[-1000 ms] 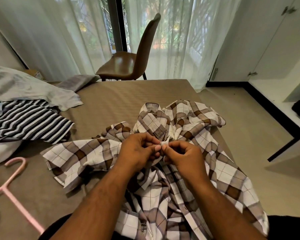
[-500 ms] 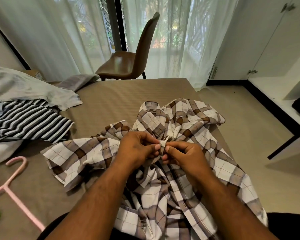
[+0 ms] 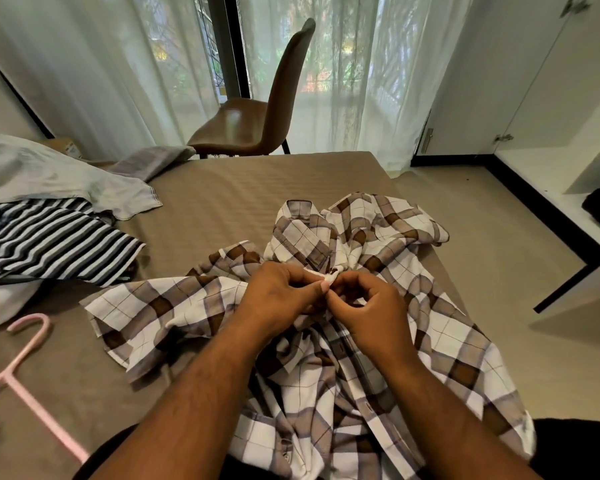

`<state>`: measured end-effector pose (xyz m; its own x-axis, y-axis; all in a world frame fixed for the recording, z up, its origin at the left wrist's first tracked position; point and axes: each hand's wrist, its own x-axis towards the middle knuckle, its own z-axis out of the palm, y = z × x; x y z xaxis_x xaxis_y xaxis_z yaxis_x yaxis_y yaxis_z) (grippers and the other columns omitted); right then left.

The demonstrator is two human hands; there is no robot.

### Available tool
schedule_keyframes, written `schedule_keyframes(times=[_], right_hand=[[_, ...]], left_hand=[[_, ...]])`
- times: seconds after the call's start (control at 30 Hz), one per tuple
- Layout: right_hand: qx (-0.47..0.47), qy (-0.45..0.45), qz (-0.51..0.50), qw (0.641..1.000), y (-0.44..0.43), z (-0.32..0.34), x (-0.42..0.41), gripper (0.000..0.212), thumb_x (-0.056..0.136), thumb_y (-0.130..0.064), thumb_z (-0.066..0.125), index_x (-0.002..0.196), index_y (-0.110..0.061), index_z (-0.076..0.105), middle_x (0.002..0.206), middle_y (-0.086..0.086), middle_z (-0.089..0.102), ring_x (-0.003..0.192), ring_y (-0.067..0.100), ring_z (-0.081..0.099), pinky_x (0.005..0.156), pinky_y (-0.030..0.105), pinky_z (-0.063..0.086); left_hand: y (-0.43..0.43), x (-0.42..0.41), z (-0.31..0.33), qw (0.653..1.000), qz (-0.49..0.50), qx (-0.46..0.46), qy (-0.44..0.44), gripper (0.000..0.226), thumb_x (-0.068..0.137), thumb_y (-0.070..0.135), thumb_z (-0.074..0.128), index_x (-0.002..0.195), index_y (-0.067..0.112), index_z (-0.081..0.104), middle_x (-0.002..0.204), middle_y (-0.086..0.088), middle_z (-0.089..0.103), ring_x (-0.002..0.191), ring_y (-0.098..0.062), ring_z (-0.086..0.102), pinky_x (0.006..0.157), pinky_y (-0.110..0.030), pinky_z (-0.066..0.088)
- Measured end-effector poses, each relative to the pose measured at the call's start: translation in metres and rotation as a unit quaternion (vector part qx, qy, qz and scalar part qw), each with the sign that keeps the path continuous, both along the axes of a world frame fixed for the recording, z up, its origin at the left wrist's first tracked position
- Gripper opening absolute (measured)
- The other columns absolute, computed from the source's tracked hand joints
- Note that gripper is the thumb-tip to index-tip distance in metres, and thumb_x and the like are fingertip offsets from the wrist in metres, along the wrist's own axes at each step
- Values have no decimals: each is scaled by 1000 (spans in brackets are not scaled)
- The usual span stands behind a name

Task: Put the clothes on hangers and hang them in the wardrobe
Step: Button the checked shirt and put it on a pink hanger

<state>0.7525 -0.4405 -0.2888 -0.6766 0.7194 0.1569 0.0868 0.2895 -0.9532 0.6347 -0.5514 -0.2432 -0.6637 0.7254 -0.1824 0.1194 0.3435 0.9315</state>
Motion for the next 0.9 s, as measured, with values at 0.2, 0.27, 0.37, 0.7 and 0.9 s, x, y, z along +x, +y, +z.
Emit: schedule_keyframes(times=[0.2, 0.27, 0.37, 0.7, 0.9], right_hand=[[48, 6, 9, 999, 2, 1, -2, 20, 86, -19, 80, 106, -21, 75, 100, -11, 72, 92, 3, 69, 78, 20, 59], [16, 11, 25, 999, 5, 3, -1, 22, 87, -20, 80, 109, -22, 76, 101, -11, 74, 95, 4, 71, 81, 24, 60], [-5, 15, 42, 999, 8, 4, -1, 24, 87, -22, 79, 112, -24, 77, 103, -13, 75, 99, 3, 70, 84, 24, 59], [173, -67, 52, 981, 16, 10, 1, 26, 87, -21, 78, 112, -27, 76, 96, -17, 69, 90, -10, 63, 76, 2, 46], [206, -44, 56, 976, 19, 12, 5, 25, 86, -20, 80, 110, -23, 77, 92, -14, 72, 88, -5, 66, 75, 5, 50]], left_hand=[[2, 1, 2, 999, 23, 7, 36, 11, 92, 16, 72, 98, 13, 80, 82, 0, 78, 75, -11, 75, 71, -27, 63], [2, 0, 2, 999, 31, 10, 36, 9, 92, 15, 72, 96, 13, 80, 81, -1, 77, 74, -13, 75, 71, -29, 63], [4, 0, 0, 998, 40, 25, 33, 12, 92, 13, 72, 103, 15, 77, 79, -5, 77, 73, -19, 75, 71, -33, 64], [8, -1, -8, 970, -54, 28, 236, 44, 94, 16, 69, 131, 28, 48, 85, 6, 71, 79, 0, 67, 70, -14, 55], [11, -3, -7, 953, -89, 27, 288, 39, 96, 9, 64, 125, 28, 46, 89, 8, 71, 85, 1, 66, 76, -18, 54]])
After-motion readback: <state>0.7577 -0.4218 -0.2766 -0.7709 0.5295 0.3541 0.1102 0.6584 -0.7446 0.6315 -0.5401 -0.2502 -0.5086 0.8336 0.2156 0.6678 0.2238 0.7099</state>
